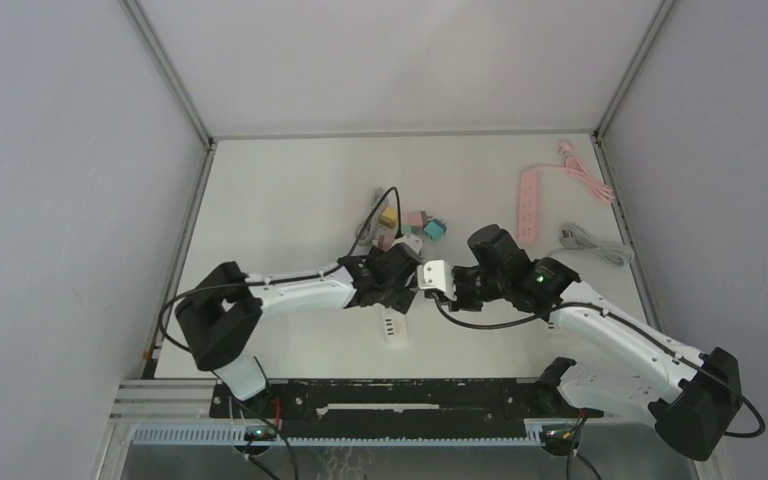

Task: Insert the plug
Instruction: Adjust the socket at the center of the board, then insert the plug into the socket.

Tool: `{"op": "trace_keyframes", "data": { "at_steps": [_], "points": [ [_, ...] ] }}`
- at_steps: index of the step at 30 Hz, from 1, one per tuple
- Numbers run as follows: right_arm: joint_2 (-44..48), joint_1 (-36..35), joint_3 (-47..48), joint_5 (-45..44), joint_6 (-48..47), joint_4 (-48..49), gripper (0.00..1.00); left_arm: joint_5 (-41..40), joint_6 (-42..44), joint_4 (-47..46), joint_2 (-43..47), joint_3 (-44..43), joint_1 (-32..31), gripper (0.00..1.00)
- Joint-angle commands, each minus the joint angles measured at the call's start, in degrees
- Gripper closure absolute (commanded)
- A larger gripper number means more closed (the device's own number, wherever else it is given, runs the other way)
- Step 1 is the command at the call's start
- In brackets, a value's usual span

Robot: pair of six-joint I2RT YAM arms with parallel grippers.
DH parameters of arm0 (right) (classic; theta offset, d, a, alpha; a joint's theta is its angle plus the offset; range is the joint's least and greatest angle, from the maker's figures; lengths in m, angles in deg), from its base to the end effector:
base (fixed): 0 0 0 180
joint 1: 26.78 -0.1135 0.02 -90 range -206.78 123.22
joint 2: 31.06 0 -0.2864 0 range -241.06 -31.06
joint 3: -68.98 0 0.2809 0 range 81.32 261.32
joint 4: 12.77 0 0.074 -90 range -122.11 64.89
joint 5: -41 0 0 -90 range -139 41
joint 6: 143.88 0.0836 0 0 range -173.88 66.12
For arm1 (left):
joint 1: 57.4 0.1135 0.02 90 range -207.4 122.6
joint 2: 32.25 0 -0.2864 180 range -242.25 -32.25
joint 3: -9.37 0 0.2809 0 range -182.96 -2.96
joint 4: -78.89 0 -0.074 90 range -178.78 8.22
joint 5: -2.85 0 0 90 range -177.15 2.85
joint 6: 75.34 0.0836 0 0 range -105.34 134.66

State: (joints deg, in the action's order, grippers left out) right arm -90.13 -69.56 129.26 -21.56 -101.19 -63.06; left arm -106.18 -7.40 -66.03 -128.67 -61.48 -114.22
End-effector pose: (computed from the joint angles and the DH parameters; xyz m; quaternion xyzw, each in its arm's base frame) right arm 0.1578 0.1985 0.2531 -0.7027 0.5844 0.2086 0.3481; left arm 0.2310 -0.3035 0.1435 0.2450 0.9230 -0.0352 0.2945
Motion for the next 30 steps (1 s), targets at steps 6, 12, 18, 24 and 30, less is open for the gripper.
{"op": "trace_keyframes", "data": {
  "at_steps": [6, 12, 18, 24, 30],
  "points": [
    [-2.77, -3.66, 6.37, -0.59, 0.47, -2.18, 1.00, 3.51, -5.86, -5.73, 19.85, 8.95, 0.19, 0.16],
    [-5.27, -5.34, 8.35, 0.51, 0.09, -2.38, 1.00, 9.96, -12.60, -10.07, 27.52, 16.76, 3.85, 0.22],
    [-9.67, -7.04, 11.06, 0.94, -0.80, -3.24, 1.00, 18.81, -18.54, -18.63, 29.89, 24.68, 9.90, 0.32],
    [-13.12, -8.20, 12.82, 1.39, -1.51, -3.74, 1.00, 25.52, -21.44, -23.66, 24.98, 26.50, 13.38, 0.37],
    [-16.56, -9.18, 14.28, 2.04, -2.18, -3.77, 1.00, 27.67, -22.03, -24.90, 20.22, 26.37, 15.40, 0.42]
  ]
}}
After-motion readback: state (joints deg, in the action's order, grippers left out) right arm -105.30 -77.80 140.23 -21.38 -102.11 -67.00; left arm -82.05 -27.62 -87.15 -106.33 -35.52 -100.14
